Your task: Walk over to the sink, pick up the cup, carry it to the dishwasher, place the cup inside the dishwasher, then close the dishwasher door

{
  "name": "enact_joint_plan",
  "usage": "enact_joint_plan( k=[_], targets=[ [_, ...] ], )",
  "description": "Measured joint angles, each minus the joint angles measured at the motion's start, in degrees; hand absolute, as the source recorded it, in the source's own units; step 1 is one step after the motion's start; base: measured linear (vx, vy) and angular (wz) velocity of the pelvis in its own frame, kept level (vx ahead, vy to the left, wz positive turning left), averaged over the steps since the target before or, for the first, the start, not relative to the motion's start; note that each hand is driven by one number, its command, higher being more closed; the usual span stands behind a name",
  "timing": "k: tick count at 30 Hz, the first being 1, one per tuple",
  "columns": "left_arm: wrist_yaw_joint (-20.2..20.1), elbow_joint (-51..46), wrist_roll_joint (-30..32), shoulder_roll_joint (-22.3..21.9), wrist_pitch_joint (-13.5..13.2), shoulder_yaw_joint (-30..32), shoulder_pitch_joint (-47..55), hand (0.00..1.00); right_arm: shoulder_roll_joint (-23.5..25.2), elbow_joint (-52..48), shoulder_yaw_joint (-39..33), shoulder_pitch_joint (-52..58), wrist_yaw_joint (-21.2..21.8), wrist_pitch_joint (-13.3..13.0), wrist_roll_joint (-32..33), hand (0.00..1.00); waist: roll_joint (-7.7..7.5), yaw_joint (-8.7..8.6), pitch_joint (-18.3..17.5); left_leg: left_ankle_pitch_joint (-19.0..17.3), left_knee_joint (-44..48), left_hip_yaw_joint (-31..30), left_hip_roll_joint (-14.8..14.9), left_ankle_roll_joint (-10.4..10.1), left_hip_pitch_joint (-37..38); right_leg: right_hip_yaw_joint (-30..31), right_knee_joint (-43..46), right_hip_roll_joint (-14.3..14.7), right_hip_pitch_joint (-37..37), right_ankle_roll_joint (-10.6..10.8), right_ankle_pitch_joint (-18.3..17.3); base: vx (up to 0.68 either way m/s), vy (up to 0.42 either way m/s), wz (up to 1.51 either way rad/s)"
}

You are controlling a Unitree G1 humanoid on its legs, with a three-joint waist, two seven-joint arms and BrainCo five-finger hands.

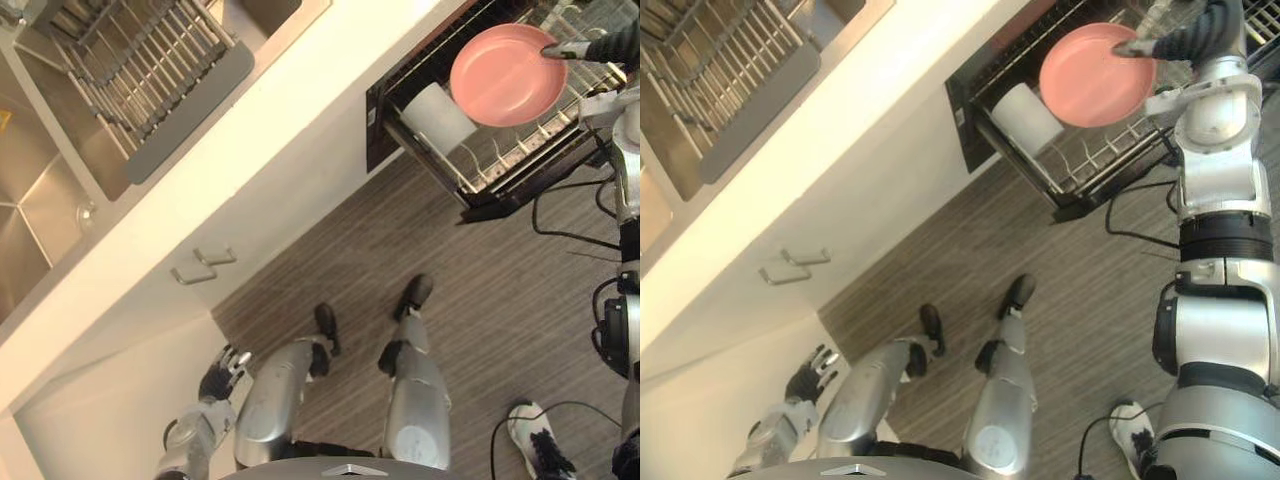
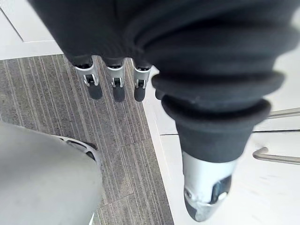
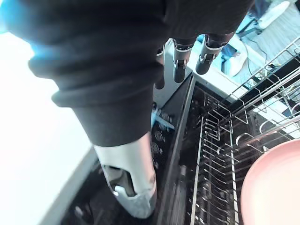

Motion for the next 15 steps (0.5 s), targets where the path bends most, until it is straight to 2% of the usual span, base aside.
enact_joint_plan(
  k=[2,5,7,8,10,11,12,13,15],
  targets=[
    [0.23,-0.03,0.09,0.06,-0.31,1.31,0.75,0.00,1.33,-2.56,-5.80,3.47,-1.91,-0.32,4.27,0.00,-0.75,-0.66,0.42,-0.56,-0.12,0.18,0.35,-0.29,2.09,0.07,0.00,0.38,1.91,0.37,-0.26,0.08,0.059,-0.13],
    [0.46,0.06,0.34,0.08,-0.82,3.58,2.45,0.00,4.62,-7.27,-14.47,9.12,-5.87,-0.38,7.96,0.00,-3.17,-2.02,0.00,-0.76,-1.51,0.66,0.46,-0.41,5.52,0.46,0.00,0.74,4.37,0.76,-0.59,0.07,0.067,-0.14],
    [0.54,0.40,1.95,0.02,-0.81,5.28,3.12,0.00,7.50,-10.49,-19.23,14.38,-8.19,-0.46,10.07,0.00,-5.64,-2.93,-1.32,-1.09,-1.97,1.73,0.61,-0.45,7.28,1.29,-0.01,0.99,5.43,1.15,-1.02,0.05,0.059,-0.20],
    [0.61,0.72,2.39,0.05,-0.81,5.42,3.14,0.00,8.51,-10.96,-20.49,16.05,-8.61,-0.44,10.46,0.00,-6.18,-2.99,-1.82,-1.21,-2.00,1.94,0.73,-0.49,7.78,1.40,-0.01,1.13,5.76,1.11,-1.15,0.05,0.042,-0.19],
    [1.83,2.33,3.50,0.01,-0.70,6.46,3.56,0.00,13.84,-12.77,-25.78,23.69,-10.50,-0.30,15.73,0.00,-8.09,-3.45,-3.77,-1.33,-3.38,2.39,1.09,-0.69,10.86,1.33,-0.02,1.56,8.04,0.76,-2.85,0.05,0.031,-0.11],
    [1.95,2.62,3.94,0.00,-0.69,6.95,3.79,0.00,15.25,-12.67,-26.98,25.65,-10.65,-0.25,17.54,0.00,-8.45,-3.51,-4.75,-1.25,-3.90,2.51,1.19,-0.81,11.47,1.12,-0.02,1.69,8.37,0.72,-3.16,0.06,0.019,-0.11],
    [2.38,3.21,4.46,0.01,-0.66,7.45,4.29,0.00,17.10,-12.58,-28.36,28.27,-10.78,-0.24,20.35,1.00,-8.89,-3.61,-6.03,-1.25,-4.42,2.83,1.39,-1.02,12.18,0.95,-0.02,1.94,8.76,0.58,-3.46,0.08,0.008,-0.21],
    [2.91,4.46,4.54,0.03,-0.58,7.87,4.91,0.00,19.96,-12.33,-30.26,31.73,-10.41,-0.24,26.62,1.00,-9.25,-3.82,-7.36,-1.21,-5.43,3.46,1.68,-1.37,13.62,0.93,-0.01,2.09,9.51,0.61,-3.66,0.08,0.011,-0.23],
    [2.92,5.60,4.56,-0.02,-0.46,7.91,4.92,0.00,22.42,-12.13,-31.78,34.59,-10.34,-0.21,31.72,1.00,-8.98,-4.50,-8.09,-1.13,-6.09,3.64,1.83,-1.66,14.57,1.00,-0.01,2.27,9.97,0.76,-3.79,0.07,0.015,-0.13]
  ],
)
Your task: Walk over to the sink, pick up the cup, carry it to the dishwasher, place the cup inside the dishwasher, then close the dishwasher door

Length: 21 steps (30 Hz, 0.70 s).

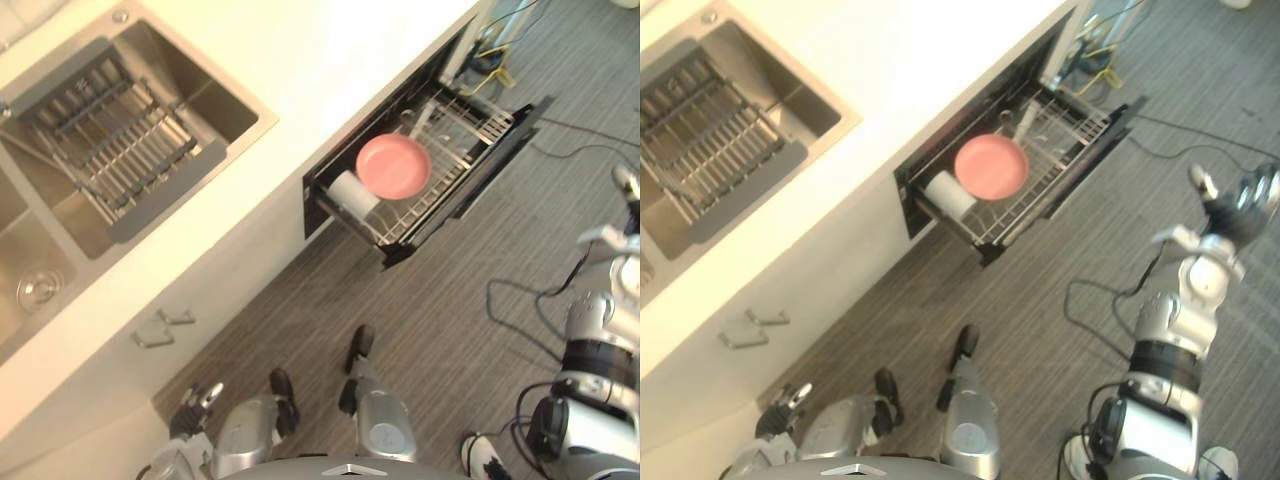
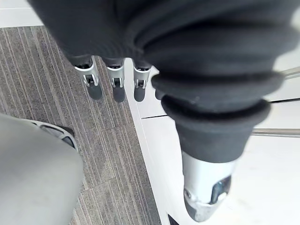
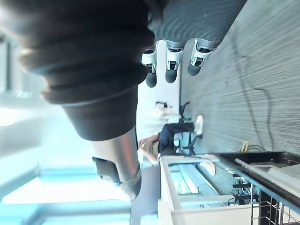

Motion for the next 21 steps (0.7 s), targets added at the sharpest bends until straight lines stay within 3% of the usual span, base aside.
enact_joint_plan(
  k=[5,8,10,13,17,21],
  targets=[
    [0.03,1.21,0.01,-0.91,-0.18,0.21,0.01,0.00,6.86,2.44,-1.54,5.46,2.73,0.58,19.95,1.00,1.13,-1.33,-0.64,0.45,-1.29,0.22,0.00,-0.61,1.03,0.05,-0.02,0.09,0.44,0.20,-0.08,0.00,0.020,-0.02],
    [0.04,1.37,-0.02,-0.91,-0.17,-0.07,-0.33,0.00,9.12,5.38,-0.86,5.42,4.07,0.58,26.60,1.00,1.48,-0.95,-0.49,1.10,-1.81,0.03,-0.17,-0.69,0.28,-0.62,-0.02,-0.12,-0.39,0.16,-0.30,-0.03,0.029,0.06],
    [0.02,1.63,-0.02,-1.06,-0.22,-0.96,-1.05,0.00,9.88,7.36,1.15,5.18,5.54,0.49,30.86,1.00,2.66,0.11,0.14,1.56,-1.87,-0.29,-0.27,-0.71,-1.24,-1.31,-0.01,-0.35,-1.70,-0.05,0.23,-0.03,0.038,0.09],
    [0.06,2.47,-0.05,-1.56,-0.35,-1.94,-1.97,0.00,9.88,9.72,2.97,2.98,7.82,0.48,32.91,1.00,4.56,0.81,1.30,2.36,-2.44,-1.28,-0.64,-0.83,-2.54,-1.77,-0.01,-0.71,-2.70,0.12,0.79,-0.01,0.046,0.15],
    [0.05,2.43,-0.06,-1.59,-0.72,-3.57,-2.57,0.00,9.63,12.63,4.54,-1.53,9.34,0.44,32.73,1.00,6.01,1.40,2.45,3.58,-3.84,-2.46,-1.48,-0.57,-3.53,-2.85,0.00,-1.47,-3.62,0.28,1.14,-0.01,0.068,0.19],
    [-0.02,2.39,-0.14,-1.64,-0.76,-5.26,-3.70,0.00,6.57,17.65,7.84,-9.03,9.24,0.71,29.57,1.00,7.79,2.60,3.88,4.37,-3.84,-3.44,-2.76,0.11,-5.65,-3.51,0.00,-2.87,-5.19,0.55,1.93,-0.01,0.092,0.16]
  ],
)
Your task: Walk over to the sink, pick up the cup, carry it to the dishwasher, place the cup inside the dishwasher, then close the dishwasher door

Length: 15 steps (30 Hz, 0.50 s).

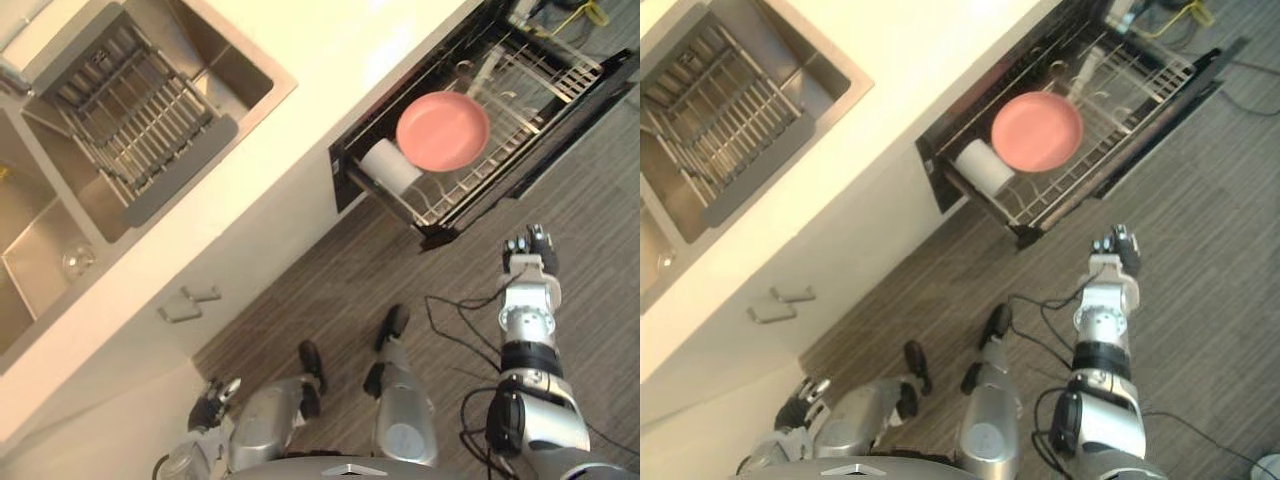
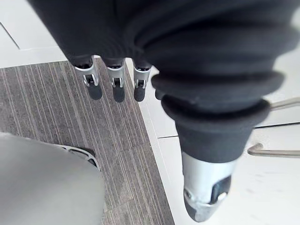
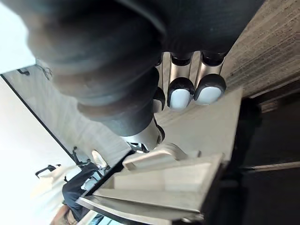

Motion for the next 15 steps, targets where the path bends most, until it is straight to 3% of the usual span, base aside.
enact_joint_plan(
  k=[4,15],
  targets=[
    [-0.02,-0.17,-0.04,-0.39,0.10,-2.17,-1.01,0.00,-3.69,5.52,4.06,-8.04,-2.21,2.12,-6.02,1.00,2.51,1.04,1.29,0.90,-0.05,-1.38,-1.14,0.53,-1.68,-1.13,0.00,-1.28,-0.89,0.23,0.63,-0.01,0.088,0.20],
    [-1.27,-0.35,-1.56,-0.37,0.59,-4.87,-1.03,0.00,-9.94,14.29,9.38,-18.51,-5.22,6.19,-16.06,1.00,4.56,2.62,2.01,4.79,-1.66,-4.04,-2.06,0.61,-5.39,-4.21,0.02,-2.45,-3.71,-1.55,0.80,-0.03,0.028,0.16]
  ],
)
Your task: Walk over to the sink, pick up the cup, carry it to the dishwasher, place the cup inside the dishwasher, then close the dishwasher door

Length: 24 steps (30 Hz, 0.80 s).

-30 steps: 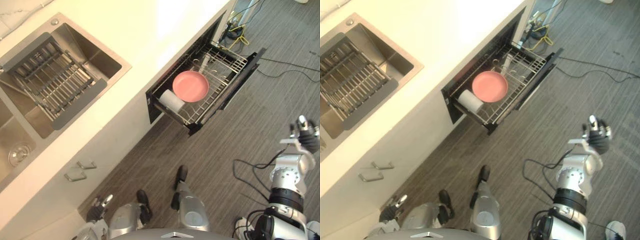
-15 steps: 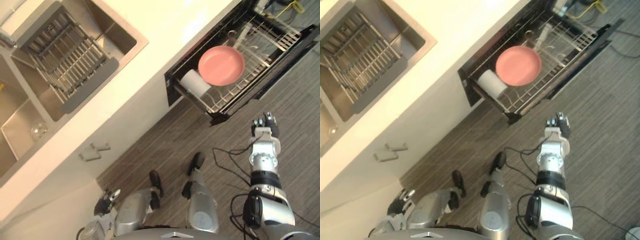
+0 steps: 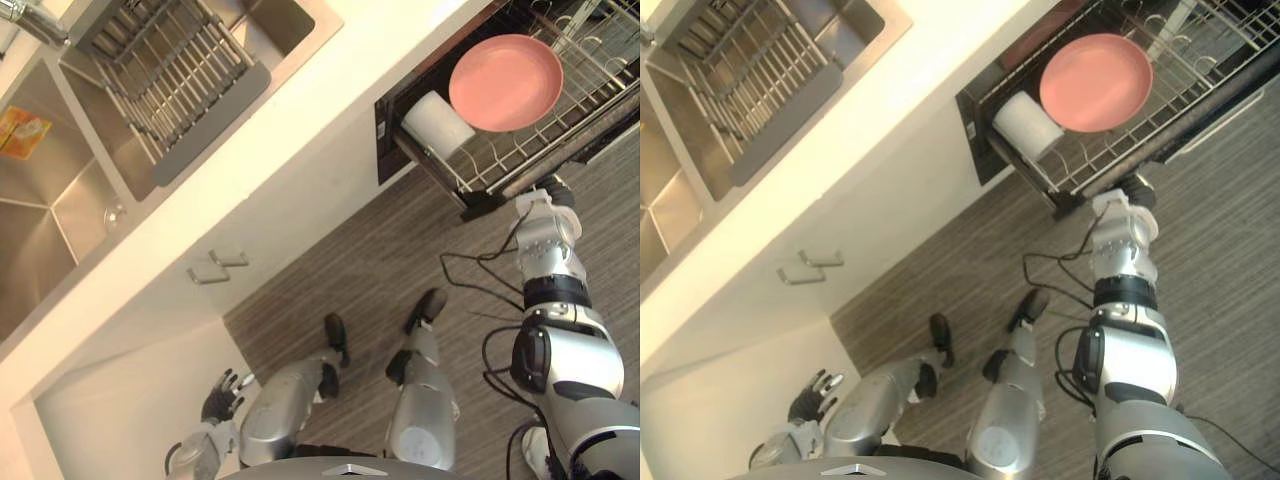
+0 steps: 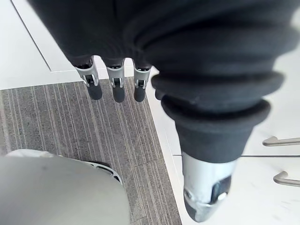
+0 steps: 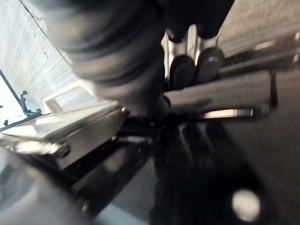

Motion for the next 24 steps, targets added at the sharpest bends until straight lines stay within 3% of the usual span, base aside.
enact_joint_plan(
  k=[11,18,19,24],
  targets=[
    [-3.82,0.48,-0.71,0.07,-1.23,-3.75,0.90,0.00,-2.61,5.46,7.91,-10.95,-4.04,3.72,-13.82,1.00,1.82,3.89,-1.08,5.08,-3.38,-5.35,-0.20,-0.64,-3.05,-5.32,6.73,-2.59,-3.86,-1.72,-3.18,-0.02,-0.016,0.27],
    [-5.36,0.41,-0.67,-0.35,-1.53,-6.80,2.32,0.00,-3.45,6.87,12.89,-17.50,-5.39,4.93,-24.22,1.00,3.29,7.50,-2.17,6.42,-4.33,-7.52,-0.12,-1.25,-4.01,-6.98,12.65,-4.62,-6.11,-2.28,-6.46,0.02,-0.036,0.17],
    [-5.55,0.41,-0.66,-0.34,-1.70,-7.39,2.33,0.00,-3.69,6.88,13.97,-18.54,-5.51,4.92,-25.53,0.00,3.65,7.54,-2.45,6.62,-4.34,-8.15,-0.12,-1.33,-4.16,-7.74,13.51,-4.98,-6.16,-2.06,-7.03,0.03,-0.045,0.22],
    [-6.45,0.25,-0.66,-0.33,-2.41,-8.42,2.47,0.00,-3.84,8.75,16.66,-22.44,-5.37,4.76,-30.38,0.00,4.28,8.61,-2.93,7.09,-4.39,-8.36,-0.12,-1.13,-4.52,-7.87,17.04,-6.25,-7.70,-1.97,-8.96,0.05,-0.076,0.07]
  ],
)
